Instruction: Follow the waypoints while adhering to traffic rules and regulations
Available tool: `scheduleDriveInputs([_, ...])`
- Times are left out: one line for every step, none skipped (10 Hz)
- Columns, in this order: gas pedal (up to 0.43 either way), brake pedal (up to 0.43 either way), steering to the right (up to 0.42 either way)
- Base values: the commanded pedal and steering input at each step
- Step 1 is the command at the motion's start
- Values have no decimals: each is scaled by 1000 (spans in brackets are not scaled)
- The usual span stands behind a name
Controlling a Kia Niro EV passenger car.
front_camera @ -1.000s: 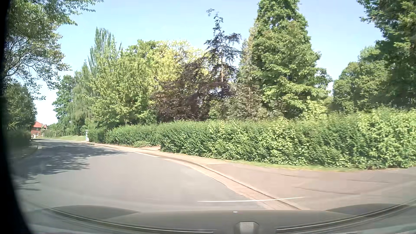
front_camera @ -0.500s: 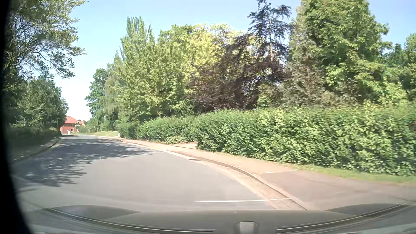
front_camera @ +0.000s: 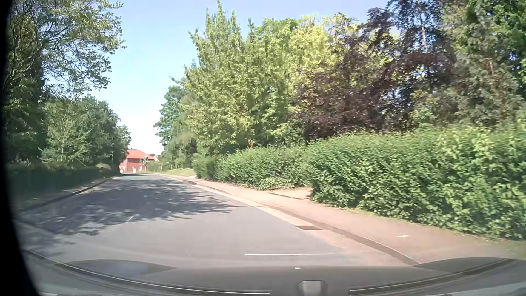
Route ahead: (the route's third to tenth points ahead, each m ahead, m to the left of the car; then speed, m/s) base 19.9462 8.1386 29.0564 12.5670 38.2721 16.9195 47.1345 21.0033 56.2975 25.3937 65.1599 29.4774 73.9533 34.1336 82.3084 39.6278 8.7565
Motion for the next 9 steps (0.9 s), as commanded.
scheduleDriveInputs([209, 6, -172])
scheduleDriveInputs([209, 6, -170])
scheduleDriveInputs([209, 6, -169])
scheduleDriveInputs([209, 6, -166])
scheduleDriveInputs([209, 6, -164])
scheduleDriveInputs([209, 6, -160])
scheduleDriveInputs([209, 6, -153])
scheduleDriveInputs([209, 6, -143])
scheduleDriveInputs([209, 6, -134])
